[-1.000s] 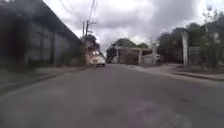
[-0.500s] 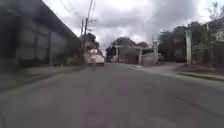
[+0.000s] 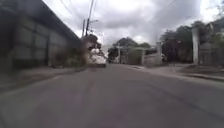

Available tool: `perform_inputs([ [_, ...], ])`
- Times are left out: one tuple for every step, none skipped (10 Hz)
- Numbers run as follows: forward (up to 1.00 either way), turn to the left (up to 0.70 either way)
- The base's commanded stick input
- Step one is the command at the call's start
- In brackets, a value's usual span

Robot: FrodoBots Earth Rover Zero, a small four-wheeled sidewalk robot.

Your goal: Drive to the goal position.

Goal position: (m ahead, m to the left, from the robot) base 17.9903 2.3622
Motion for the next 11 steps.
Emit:
perform_inputs([
  [1.0, -0.07],
  [1.0, -0.25],
  [1.0, -0.4],
  [1.0, -0.4],
  [1.0, -0.28],
  [1.0, 0.0],
  [1.0, 0.0],
  [1.0, 0.0],
  [1.0, 0.0],
  [1.0, 0.0],
  [1.0, 0.0],
])
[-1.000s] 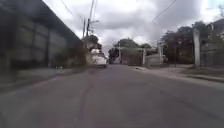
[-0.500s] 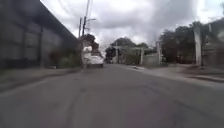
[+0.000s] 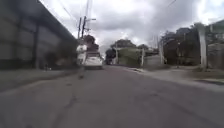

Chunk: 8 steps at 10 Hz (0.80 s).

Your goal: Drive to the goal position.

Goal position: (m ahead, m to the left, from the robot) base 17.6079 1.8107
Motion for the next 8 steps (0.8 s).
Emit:
perform_inputs([
  [1.0, 0.0],
  [1.0, 0.0],
  [1.0, 0.0],
  [1.0, 0.0],
  [1.0, 0.0],
  [1.0, 0.0],
  [1.0, 0.0],
  [1.0, 0.0],
])
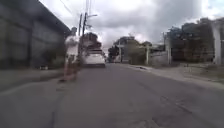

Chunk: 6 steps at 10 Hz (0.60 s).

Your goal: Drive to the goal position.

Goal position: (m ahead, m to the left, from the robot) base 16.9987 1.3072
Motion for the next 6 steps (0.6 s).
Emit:
perform_inputs([
  [1.0, 0.0],
  [1.0, 0.0],
  [1.0, -0.14],
  [1.0, -0.36],
  [1.0, -0.4],
  [1.0, -0.26],
])
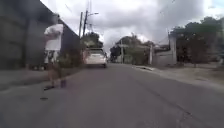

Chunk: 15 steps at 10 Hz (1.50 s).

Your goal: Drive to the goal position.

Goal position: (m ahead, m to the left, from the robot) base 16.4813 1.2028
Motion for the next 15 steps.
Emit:
perform_inputs([
  [1.0, -0.08],
  [1.0, 0.0],
  [1.0, 0.0],
  [1.0, 0.0],
  [1.0, 0.0],
  [1.0, 0.0],
  [1.0, 0.0],
  [1.0, 0.0],
  [1.0, 0.0],
  [1.0, 0.0],
  [1.0, 0.0],
  [1.0, 0.0],
  [1.0, 0.0],
  [1.0, 0.0],
  [1.0, 0.0],
])
